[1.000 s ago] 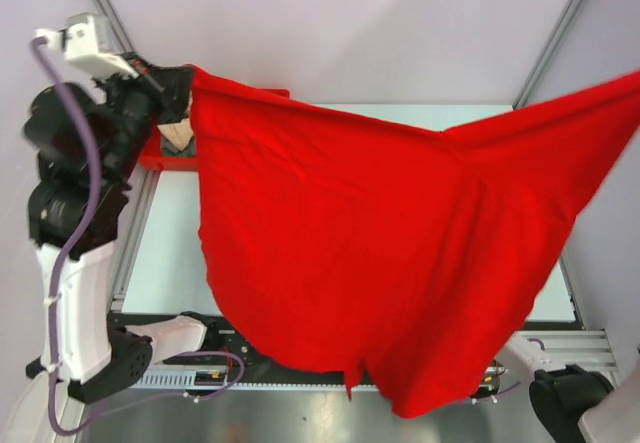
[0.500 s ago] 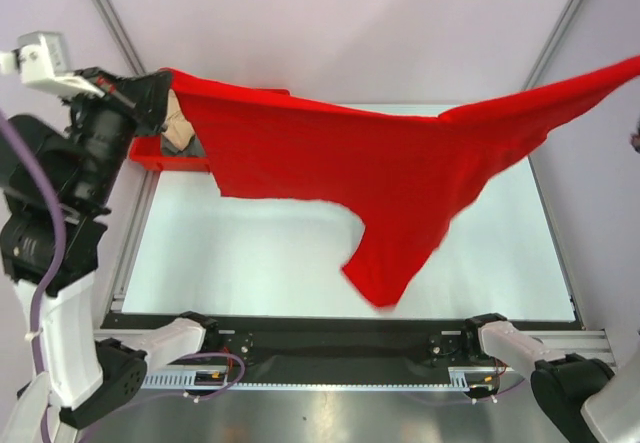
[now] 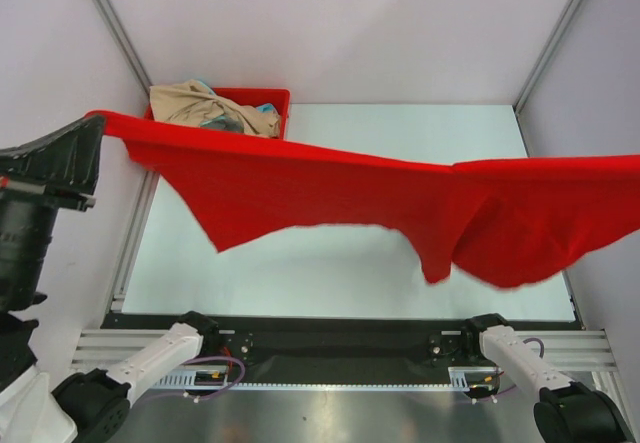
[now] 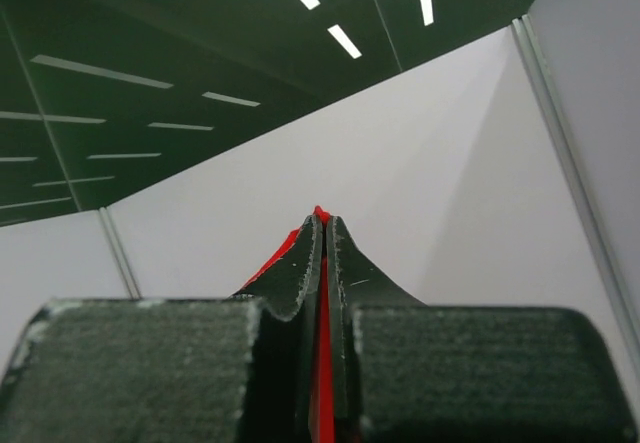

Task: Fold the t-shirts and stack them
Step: Flatten the tshirt out

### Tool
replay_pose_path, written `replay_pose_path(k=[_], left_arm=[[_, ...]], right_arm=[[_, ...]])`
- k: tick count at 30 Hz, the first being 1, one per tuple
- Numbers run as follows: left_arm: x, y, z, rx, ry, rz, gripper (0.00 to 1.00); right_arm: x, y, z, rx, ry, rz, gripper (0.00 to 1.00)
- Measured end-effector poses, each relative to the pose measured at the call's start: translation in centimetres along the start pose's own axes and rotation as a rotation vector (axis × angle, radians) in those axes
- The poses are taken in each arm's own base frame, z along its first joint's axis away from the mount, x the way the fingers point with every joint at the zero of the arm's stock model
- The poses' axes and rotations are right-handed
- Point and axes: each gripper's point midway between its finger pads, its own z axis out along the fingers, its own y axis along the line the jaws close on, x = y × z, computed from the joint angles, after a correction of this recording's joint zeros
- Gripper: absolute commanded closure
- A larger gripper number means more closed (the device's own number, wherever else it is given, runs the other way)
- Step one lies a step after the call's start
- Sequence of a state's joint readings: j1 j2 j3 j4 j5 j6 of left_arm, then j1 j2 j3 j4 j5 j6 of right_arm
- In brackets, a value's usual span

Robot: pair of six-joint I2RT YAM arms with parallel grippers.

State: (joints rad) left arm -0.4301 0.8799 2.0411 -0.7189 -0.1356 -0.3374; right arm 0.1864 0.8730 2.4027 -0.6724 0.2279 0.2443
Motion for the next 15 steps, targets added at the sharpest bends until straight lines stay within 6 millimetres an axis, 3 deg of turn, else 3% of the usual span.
replay_pose_path(k=[5, 9, 12, 15], left_arm=[[-1.6, -0.3, -1.6, 0.013, -0.044, -0.008, 1.00], [-1.0, 0.0, -0.6, -0.001, -0.029, -0.005, 1.00], [1.4, 0.5, 1.8, -0.027, 0.026, 0.004, 1.00], [6.2, 2.0, 5.6, -0.082, 0.132, 0.029, 1.00]], right_arm=[[0.7, 0.4, 0.1, -0.015, 0.020, 0.027, 1.00], [2.6, 0.1, 1.2, -0.008, 0.057, 0.025, 1.00], [5.3, -0.8, 2.7, 0.013, 0.101, 0.010, 1.00], [10.4, -2.5, 4.8, 0.061, 0.173, -0.031, 1.00]])
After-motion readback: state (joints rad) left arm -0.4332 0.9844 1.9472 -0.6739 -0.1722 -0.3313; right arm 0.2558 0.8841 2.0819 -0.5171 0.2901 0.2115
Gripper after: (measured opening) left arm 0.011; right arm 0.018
